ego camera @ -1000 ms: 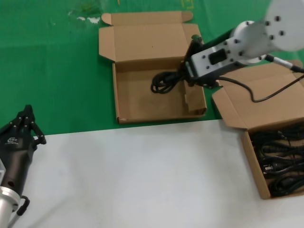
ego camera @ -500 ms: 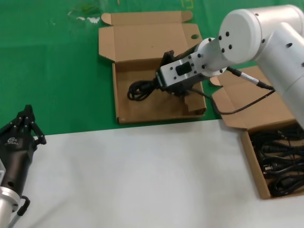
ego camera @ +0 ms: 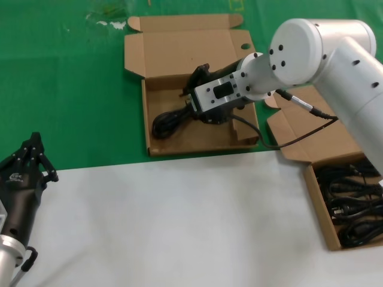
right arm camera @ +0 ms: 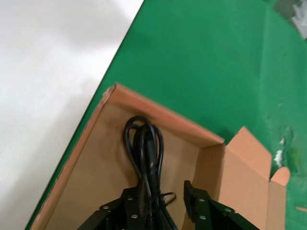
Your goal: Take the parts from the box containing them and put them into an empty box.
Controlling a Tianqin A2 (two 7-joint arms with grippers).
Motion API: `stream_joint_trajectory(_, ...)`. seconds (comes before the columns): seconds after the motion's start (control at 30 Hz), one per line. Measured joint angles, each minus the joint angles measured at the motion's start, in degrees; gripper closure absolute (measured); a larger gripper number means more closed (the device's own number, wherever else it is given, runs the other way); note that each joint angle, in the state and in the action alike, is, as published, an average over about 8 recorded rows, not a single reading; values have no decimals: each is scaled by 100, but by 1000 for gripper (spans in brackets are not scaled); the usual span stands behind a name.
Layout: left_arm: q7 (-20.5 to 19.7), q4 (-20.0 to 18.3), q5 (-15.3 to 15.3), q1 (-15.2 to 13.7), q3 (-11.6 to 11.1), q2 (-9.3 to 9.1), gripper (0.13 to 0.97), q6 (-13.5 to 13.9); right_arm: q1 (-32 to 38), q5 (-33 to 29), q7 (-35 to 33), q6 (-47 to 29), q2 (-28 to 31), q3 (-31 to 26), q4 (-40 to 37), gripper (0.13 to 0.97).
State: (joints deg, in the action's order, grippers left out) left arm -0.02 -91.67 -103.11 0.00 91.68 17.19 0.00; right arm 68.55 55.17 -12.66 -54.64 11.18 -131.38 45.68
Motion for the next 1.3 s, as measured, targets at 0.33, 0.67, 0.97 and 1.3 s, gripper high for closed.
stream_joint_trajectory(0.33, 0, 0, 0, 0, 0, 0, 957, 0, -659, 548, 799, 32, 528, 577, 1584, 693)
stream_joint_trajectory(0.67, 0, 0, 0, 0, 0, 0, 957, 0, -2386, 1018, 1763, 1004, 1131, 1568, 3433, 482)
stream_joint_trajectory(0.97, 0, 0, 0, 0, 0, 0, 949, 0, -3113, 1129, 1998, 1494, 1166, 1878, 3871, 306)
stream_joint_trajectory(1.3, 0, 0, 0, 0, 0, 0, 891, 0, -3355, 1356, 1957, 1743, 1130, 2010, 3919, 176)
